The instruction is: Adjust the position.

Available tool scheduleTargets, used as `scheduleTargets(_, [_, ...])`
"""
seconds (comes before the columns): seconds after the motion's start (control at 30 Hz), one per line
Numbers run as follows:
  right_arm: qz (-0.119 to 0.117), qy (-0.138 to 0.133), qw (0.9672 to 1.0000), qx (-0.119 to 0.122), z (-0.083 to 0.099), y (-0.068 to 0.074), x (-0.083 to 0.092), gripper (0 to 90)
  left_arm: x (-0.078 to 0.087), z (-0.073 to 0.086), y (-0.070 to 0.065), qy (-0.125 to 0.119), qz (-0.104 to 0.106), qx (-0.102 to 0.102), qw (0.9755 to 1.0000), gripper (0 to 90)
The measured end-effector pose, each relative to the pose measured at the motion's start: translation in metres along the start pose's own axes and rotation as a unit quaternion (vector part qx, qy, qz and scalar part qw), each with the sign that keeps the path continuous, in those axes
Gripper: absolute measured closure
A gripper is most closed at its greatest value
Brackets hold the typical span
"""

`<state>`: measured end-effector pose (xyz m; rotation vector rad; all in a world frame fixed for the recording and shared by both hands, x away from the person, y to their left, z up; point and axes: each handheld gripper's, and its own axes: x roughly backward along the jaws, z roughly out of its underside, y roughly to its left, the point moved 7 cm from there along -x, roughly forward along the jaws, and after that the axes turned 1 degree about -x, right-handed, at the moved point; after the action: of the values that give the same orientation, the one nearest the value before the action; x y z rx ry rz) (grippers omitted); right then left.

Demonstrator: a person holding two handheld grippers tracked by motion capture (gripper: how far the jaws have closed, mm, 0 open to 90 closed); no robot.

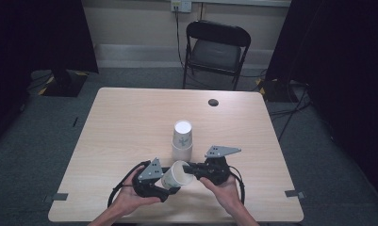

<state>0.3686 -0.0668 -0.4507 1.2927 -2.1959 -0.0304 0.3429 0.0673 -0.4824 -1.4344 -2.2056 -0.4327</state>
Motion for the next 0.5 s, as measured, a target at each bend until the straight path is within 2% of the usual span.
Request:
scheduleTargets(0.13, [-0.008,0.003,1.0000,-0.005,0.000,0.001,0.000,87.3,-0.002,0.001,-0.003,0.007,-0.013,-0.017,0.9998,28.1])
scheduleTargets(0.23, [-0.011,0.009,0.9998,-0.011,0.000,0.003,-0.001,88.4,-0.002,0.003,-0.003,0.020,-0.020,-0.038,0.9989,27.5])
scheduleTargets(0.3, [-0.012,0.015,0.9997,-0.015,0.001,0.003,-0.002,88.5,-0.003,0.002,-0.005,0.013,-0.021,-0.043,0.9988,26.9])
scheduleTargets(0.43, [-0.008,0.033,0.9992,-0.020,0.005,0.005,-0.008,88.7,-0.003,0.001,-0.007,0.017,-0.029,-0.069,0.9970,23.7])
scheduleTargets(0.5, [-0.006,0.038,0.9989,-0.025,0.007,0.005,-0.011,88.8,-0.003,0.000,-0.008,0.012,-0.031,-0.071,0.9969,24.0])
